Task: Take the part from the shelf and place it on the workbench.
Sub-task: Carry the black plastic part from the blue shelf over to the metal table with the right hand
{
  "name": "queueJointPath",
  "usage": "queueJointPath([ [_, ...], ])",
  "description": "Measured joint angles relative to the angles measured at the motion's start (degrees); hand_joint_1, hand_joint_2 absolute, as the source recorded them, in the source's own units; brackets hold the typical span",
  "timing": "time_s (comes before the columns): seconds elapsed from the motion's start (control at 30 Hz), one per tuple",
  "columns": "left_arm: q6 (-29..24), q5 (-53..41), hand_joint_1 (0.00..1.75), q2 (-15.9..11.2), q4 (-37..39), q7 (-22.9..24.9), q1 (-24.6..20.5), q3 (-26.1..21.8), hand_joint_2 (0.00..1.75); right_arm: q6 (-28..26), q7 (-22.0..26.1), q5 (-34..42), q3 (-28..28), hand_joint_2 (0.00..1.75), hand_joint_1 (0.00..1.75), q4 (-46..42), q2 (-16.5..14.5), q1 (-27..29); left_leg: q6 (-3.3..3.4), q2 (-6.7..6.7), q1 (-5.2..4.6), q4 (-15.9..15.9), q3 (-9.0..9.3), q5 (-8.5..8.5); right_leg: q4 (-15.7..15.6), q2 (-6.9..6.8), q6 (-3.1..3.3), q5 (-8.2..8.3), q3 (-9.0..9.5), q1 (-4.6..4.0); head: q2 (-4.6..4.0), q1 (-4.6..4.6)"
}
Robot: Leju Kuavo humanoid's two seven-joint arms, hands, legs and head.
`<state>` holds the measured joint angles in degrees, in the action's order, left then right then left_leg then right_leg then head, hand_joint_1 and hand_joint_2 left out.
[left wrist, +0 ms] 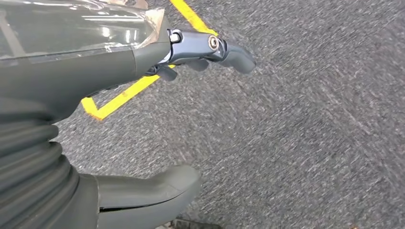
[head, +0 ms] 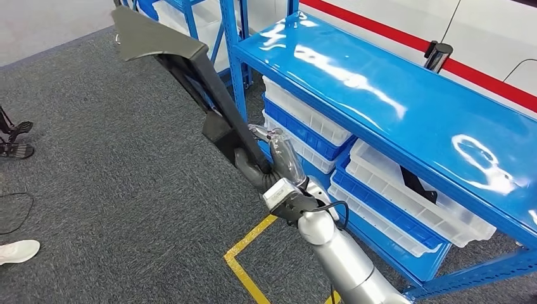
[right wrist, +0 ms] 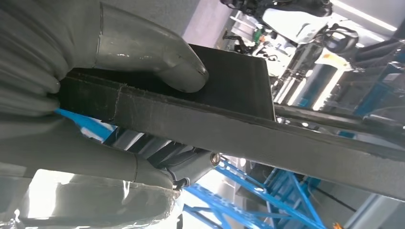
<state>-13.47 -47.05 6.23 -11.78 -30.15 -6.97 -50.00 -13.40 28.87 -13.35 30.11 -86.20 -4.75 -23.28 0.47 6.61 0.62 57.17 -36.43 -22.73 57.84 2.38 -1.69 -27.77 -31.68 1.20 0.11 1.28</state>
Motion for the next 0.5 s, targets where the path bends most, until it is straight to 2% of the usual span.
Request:
queueJointPath([
  [0.03,-0.01,-0.01,0.00,-0.06,0.01,0.05,0.04,0.01,1.75,-0.10,-0.06,-0.06,0.00,1.75,1.75,0.15,-0.02,-0.05,-0.29,-0.16,0.11,0.11,-0.19,-0.01,-0.07,-0.45,0.41,0.18,0.04,0.09,0.00,0.00],
  [0.1,-0.01,-0.01,0.00,-0.13,0.02,0.09,-0.02,0.01,1.75,-0.26,-0.11,-0.22,-0.01,1.75,1.75,0.43,-0.14,-0.26,-0.74,-2.43,0.11,2.41,-1.37,-1.50,-0.30,-1.53,1.34,0.45,0.23,0.40,0.00,-0.23],
  [0.17,0.01,0.00,0.00,-0.12,0.02,0.07,-0.25,0.01,1.75,-0.39,-0.13,-0.54,-0.01,1.75,1.75,0.90,-0.20,-0.62,-1.13,-5.33,0.16,9.39,-4.74,-5.06,-0.37,-2.79,2.02,0.43,0.28,0.23,0.00,-0.47],
  [0.2,0.01,0.01,0.00,-0.11,0.02,0.05,-0.34,0.01,1.75,-0.55,-0.13,-0.75,-0.01,1.75,1.75,1.26,-0.20,-0.80,-1.32,-5.90,0.28,13.33,-6.71,-6.61,-0.36,-3.50,2.17,0.38,0.28,0.07,0.00,-0.49],
  [0.23,0.01,0.02,0.00,-0.12,0.02,0.03,-0.39,0.01,1.75,-0.73,-0.12,-0.98,0.00,1.75,1.75,1.68,-0.21,-0.97,-1.47,-6.20,0.41,16.27,-8.23,-7.47,-0.35,-4.25,2.24,0.32,0.29,-0.05,0.00,-0.48],
  [0.27,0.01,0.07,0.00,-0.13,0.02,0.03,-0.40,0.01,1.75,-0.95,-0.09,-1.26,0.03,1.75,1.75,2.12,-0.22,-1.16,-1.56,-6.38,0.50,16.93,-8.63,-7.17,-0.34,-4.96,2.29,0.26,0.30,-0.11,0.00,-0.49],
  [0.3,0.02,0.12,0.00,-0.16,0.02,0.01,-0.40,0.01,1.75,-1.17,-0.07,-1.53,0.07,1.75,1.75,2.53,-0.26,-1.39,-1.59,-6.66,0.58,15.18,-7.76,-5.89,-0.34,-5.64,2.28,0.18,0.35,-0.14,0.00,-0.49],
  [0.33,0.02,0.16,0.00,-0.20,0.01,-0.01,-0.44,0.01,1.75,-1.37,-0.05,-1.75,0.11,1.75,1.75,2.88,-0.33,-1.68,-1.56,-7.36,0.63,11.47,-5.77,-4.03,-0.33,-6.28,2.22,0.07,0.45,-0.14,0.00,-0.49],
  [0.4,0.02,0.20,0.00,-0.23,0.00,-0.07,-0.67,0.01,1.75,-1.71,0.00,-2.00,0.16,1.75,1.75,3.43,-0.55,-2.37,-1.23,-10.05,0.43,3.76,-1.56,-1.42,-0.31,-7.38,1.77,-0.30,0.70,-0.55,0.00,-0.45],
  [0.43,0.01,0.22,0.00,-0.21,0.00,-0.10,-0.83,0.01,1.75,-1.81,0.04,-2.05,0.18,1.75,1.75,3.66,-0.66,-2.70,-0.95,-10.84,0.25,1.64,-0.40,-0.95,-0.32,-7.90,1.50,-0.48,0.81,-0.83,0.00,-0.37],
  [0.47,-0.01,0.25,0.00,-0.19,0.00,-0.14,-0.96,0.01,1.75,-1.86,0.08,-2.07,0.21,1.75,1.75,3.89,-0.76,-2.95,-0.65,-11.06,0.01,0.92,-0.09,-0.99,-0.37,-8.43,1.20,-0.64,0.91,-1.10,0.00,-0.26],
  [0.5,-0.03,0.28,0.00,-0.17,0.00,-0.17,-1.03,0.01,1.75,-1.89,0.10,-2.09,0.25,1.75,1.75,4.13,-0.87,-3.14,-0.30,-10.24,-0.18,0.89,-0.17,-0.89,-0.45,-9.06,0.89,-0.76,1.06,-1.26,0.00,-0.17],
])
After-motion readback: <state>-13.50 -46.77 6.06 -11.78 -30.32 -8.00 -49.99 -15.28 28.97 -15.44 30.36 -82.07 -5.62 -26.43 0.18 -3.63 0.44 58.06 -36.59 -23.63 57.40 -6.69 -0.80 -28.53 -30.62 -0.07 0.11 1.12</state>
